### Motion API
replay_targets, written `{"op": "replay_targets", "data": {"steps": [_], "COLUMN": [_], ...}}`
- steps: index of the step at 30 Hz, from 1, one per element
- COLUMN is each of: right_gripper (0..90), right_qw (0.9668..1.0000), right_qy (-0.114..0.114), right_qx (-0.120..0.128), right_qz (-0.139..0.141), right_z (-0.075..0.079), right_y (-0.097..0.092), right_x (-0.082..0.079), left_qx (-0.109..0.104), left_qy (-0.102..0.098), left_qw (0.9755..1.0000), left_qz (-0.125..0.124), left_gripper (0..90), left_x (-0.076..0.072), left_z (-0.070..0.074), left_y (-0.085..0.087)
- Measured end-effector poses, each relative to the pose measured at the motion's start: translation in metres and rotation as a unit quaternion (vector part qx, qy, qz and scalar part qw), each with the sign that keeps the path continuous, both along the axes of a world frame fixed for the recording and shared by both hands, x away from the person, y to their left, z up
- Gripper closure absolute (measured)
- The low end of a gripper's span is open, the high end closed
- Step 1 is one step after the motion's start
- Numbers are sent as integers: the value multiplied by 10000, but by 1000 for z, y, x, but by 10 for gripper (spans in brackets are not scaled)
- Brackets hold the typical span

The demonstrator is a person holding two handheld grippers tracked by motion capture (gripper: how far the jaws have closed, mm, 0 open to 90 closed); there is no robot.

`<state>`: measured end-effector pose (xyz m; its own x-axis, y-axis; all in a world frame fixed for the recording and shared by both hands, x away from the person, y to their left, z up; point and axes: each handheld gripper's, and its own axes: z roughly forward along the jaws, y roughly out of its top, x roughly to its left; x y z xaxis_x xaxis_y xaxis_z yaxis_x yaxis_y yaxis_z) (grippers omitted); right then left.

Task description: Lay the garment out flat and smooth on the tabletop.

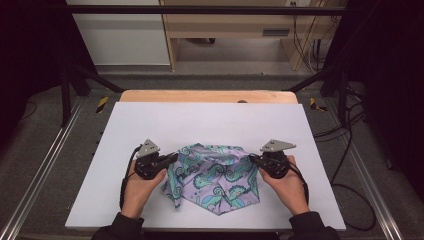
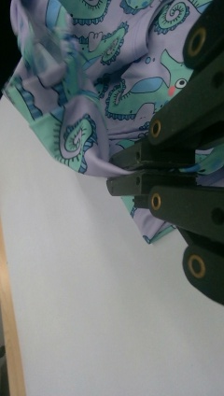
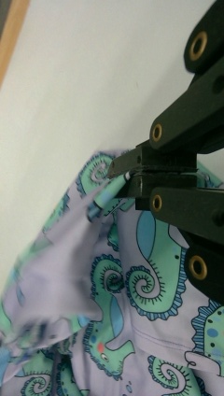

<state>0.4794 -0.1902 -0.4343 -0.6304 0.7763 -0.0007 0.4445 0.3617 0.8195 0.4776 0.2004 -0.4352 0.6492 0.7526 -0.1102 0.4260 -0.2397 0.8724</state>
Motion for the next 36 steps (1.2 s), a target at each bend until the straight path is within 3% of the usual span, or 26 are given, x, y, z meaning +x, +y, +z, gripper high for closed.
{"op": "replay_targets", "data": {"steps": [8,10,21,28,36], "right_gripper": [895,895,895,895,896], "right_qw": [9995,9993,9970,9965,9948], "right_qy": [-219,-267,-540,-619,-764], "right_qx": [211,250,560,567,669], "right_qz": [54,74,41,29,-17], "right_z": [20,26,56,66,80], "right_y": [-6,-6,-9,-11,-13], "right_x": [-4,-3,2,7,6], "left_qx": [25,-39,209,307,220], "left_qy": [-292,-350,-634,-707,-845], "left_qw": [9996,9994,9977,9969,9960], "left_qz": [38,74,122,166,212], "left_gripper": [888,887,887,887,888], "left_x": [-5,-2,16,20,21], "left_z": [15,22,65,72,87], "left_y": [-3,-3,-8,-11,-12]}}
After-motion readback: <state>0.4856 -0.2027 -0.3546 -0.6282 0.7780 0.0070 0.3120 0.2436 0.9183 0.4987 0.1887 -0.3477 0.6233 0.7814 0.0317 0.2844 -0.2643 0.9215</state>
